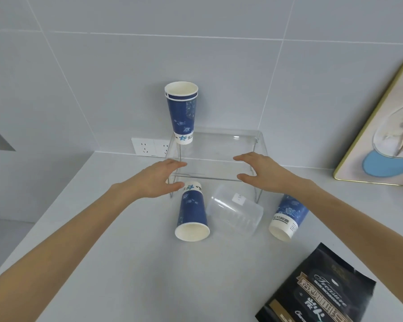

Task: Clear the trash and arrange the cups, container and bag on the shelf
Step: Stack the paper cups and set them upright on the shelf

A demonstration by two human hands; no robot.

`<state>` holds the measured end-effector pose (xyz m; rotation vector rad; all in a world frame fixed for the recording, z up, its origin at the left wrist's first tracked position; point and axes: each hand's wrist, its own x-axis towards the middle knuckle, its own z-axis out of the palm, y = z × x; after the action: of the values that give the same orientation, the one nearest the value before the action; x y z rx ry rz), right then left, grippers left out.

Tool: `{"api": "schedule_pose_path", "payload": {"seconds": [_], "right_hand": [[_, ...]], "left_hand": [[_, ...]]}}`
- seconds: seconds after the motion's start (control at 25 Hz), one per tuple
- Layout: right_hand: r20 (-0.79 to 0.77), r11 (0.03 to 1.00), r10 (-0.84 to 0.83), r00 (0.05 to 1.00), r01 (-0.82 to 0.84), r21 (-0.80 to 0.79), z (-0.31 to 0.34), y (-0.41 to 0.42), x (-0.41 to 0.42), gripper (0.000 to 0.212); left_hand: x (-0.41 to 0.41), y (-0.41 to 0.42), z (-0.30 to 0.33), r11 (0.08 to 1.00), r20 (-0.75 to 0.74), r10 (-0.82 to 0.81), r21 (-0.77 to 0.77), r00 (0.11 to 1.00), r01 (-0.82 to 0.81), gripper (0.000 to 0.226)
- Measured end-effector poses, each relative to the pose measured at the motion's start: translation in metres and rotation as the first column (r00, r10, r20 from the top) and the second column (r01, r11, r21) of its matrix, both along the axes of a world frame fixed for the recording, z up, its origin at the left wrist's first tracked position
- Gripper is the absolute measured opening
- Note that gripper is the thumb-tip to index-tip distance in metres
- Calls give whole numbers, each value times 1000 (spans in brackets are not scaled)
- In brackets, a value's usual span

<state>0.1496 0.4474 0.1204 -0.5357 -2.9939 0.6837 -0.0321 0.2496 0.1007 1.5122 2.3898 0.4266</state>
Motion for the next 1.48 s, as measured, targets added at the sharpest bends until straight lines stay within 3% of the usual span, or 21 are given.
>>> {"api": "schedule_pose_path", "payload": {"seconds": [0.32, 0.48, 0.64, 0.76, 1.12, 1.32, 1.48], "right_hand": [[67, 994, -113, 991, 111, 24, -33, 25, 68, 45], [153, 965, -263, 953, 263, 18, -65, 43, 83, 53], [219, 828, -545, 809, 561, -14, -98, 52, 87, 75], [263, 732, -642, 720, 678, -69, -116, 56, 85, 85], [225, 655, -678, 699, 714, -245, -143, 53, 77, 91], [238, 488, -749, 619, 757, -435, -150, 53, 75, 102], [247, 361, -787, 565, 747, -559, -150, 50, 79, 92]], "left_hand": [[56, 4, -64, 998, 59, 25, -52, 998, -22, 62], [70, 10, -86, 991, 12, 44, -125, 999, -42, 67], [71, 17, -102, 977, -36, 83, -192, 996, -88, 70], [69, 18, -113, 971, -29, 77, -224, 997, -81, 67], [70, 13, -120, 979, -73, 78, -180, 994, -90, 51], [78, -1, -115, 983, -2, 97, -155, 995, -97, 56], [80, -10, -107, 977, 61, 129, -180, 990, -116, 56]]}}
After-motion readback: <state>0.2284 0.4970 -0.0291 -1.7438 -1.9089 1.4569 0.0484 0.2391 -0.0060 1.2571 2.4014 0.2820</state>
